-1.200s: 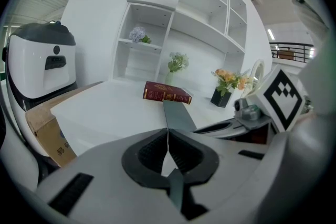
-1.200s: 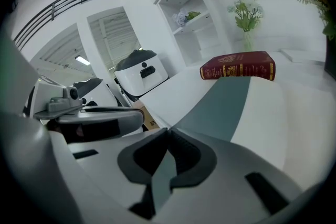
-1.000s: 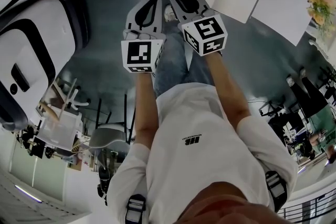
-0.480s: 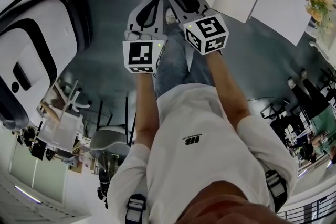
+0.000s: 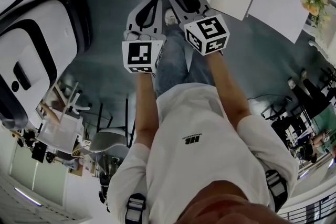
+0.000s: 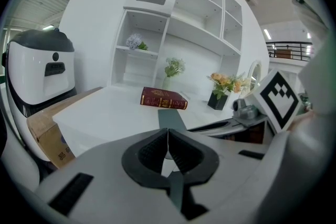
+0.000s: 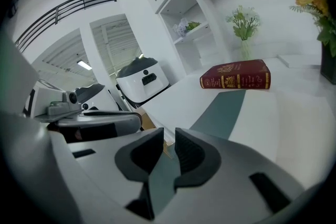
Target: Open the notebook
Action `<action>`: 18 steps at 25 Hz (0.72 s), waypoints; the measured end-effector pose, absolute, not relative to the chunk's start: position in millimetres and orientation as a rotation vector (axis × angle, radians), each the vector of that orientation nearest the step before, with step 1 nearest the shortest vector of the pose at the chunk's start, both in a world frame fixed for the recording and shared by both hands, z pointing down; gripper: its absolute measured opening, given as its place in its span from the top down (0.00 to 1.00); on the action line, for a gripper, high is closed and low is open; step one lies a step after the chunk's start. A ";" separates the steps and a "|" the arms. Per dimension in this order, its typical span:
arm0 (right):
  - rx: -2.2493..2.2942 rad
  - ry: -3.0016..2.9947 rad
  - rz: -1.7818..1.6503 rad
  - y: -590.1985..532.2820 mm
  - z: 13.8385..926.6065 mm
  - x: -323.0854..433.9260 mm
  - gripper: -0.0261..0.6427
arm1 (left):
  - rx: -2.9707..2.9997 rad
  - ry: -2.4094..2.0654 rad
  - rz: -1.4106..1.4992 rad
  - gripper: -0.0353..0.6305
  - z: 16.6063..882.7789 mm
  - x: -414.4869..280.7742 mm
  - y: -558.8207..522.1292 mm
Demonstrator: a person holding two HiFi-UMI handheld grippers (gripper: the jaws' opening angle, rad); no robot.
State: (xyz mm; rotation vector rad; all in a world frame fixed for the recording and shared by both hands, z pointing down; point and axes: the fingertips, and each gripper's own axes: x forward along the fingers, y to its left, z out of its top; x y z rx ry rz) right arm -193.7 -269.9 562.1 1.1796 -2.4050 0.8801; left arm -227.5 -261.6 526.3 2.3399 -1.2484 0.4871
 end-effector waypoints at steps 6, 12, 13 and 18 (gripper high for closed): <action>1.194 -2.430 0.802 -268.3 540.0 -189.8 0.89 | 2.364 -1.247 0.479 0.95 514.5 -226.2 -259.9; 1.235 -2.434 0.690 -265.4 511.4 -175.0 0.90 | 2.394 -1.245 0.467 0.95 497.6 -220.6 -256.8; 1.242 -2.434 0.674 -264.9 506.8 -172.5 0.90 | 2.397 -1.243 0.466 0.95 495.1 -219.6 -256.0; 1.270 -2.435 0.614 -263.3 487.2 -161.2 0.90 | 2.413 -1.228 0.449 0.95 482.5 -213.2 -255.4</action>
